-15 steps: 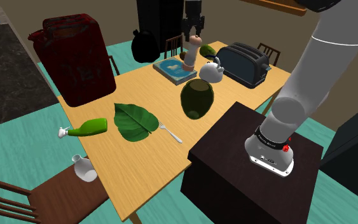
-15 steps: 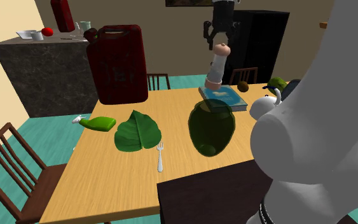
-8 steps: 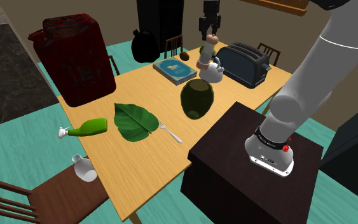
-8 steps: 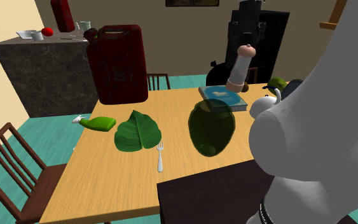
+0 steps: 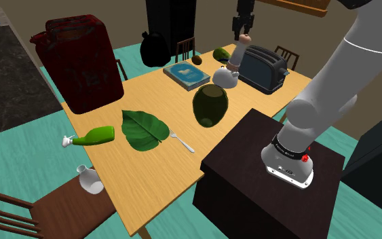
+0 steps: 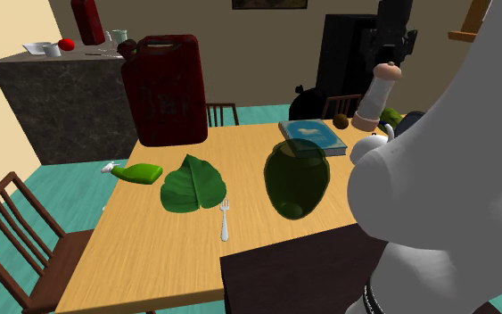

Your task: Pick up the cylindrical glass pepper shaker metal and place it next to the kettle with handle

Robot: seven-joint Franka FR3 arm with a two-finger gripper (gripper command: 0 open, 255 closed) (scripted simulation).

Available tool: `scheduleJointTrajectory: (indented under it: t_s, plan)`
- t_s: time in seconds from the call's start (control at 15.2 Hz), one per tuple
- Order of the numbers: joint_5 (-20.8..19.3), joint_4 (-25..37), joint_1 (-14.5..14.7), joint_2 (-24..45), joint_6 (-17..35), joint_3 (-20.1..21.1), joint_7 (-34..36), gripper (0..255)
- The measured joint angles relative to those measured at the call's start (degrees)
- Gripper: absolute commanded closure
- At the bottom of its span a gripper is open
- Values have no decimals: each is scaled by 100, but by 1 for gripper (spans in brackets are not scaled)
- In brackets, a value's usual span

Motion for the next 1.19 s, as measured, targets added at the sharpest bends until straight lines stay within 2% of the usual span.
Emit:
scheduleJointTrajectory:
  t_s: [0.33,0.99,1.19]
  plan:
    - [-119,-23,-343,7,54,-338,-660,255]
    - [-176,703,-1055,546,-61,-973,-2014,255]
    - [-173,562,-1118,604,142,-1021,-2115,255]
